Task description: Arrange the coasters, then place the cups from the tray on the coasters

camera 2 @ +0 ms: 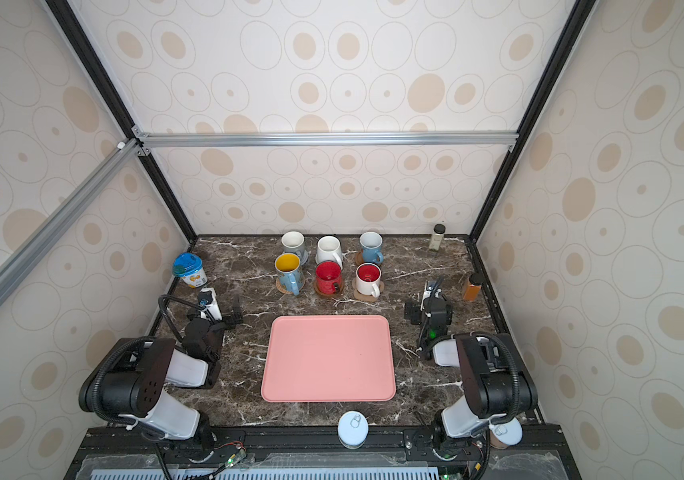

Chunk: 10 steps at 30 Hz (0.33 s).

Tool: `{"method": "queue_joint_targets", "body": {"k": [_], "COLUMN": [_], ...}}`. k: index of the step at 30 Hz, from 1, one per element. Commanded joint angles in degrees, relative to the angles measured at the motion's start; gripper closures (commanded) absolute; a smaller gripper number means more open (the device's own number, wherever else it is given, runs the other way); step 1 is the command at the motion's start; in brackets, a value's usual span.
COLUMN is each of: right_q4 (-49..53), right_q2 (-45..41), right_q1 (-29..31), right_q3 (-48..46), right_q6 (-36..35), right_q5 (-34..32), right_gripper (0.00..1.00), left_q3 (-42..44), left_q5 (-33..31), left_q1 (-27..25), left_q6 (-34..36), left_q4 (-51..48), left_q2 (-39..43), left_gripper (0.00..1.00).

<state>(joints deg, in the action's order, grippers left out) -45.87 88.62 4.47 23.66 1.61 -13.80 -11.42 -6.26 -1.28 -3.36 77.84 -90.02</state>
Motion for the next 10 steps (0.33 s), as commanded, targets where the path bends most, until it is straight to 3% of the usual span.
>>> {"method": "queue_joint_targets", "body": {"k": [1,10], "right_q4": [-0.92,-0.91], "right_q2": [-0.46,-0.50], "right_q1": [-0.24,-0.25], "right_q3": [-0.10,-0.03], "right_q6": [-0.89,-0.82], "right_q5": [0.13,0.18], "right_gripper": [0.00,0.00], "left_q3": [-1.53,-1.27], "left_q5": [0.55,1.90], "left_q1": [0.39,0.33], "left_q6": [1.49,2.00], "left_q4": [-0.22,0.04], "left_q2": [-0.59,-0.42], "left_gripper": [0.00,0.00]}}
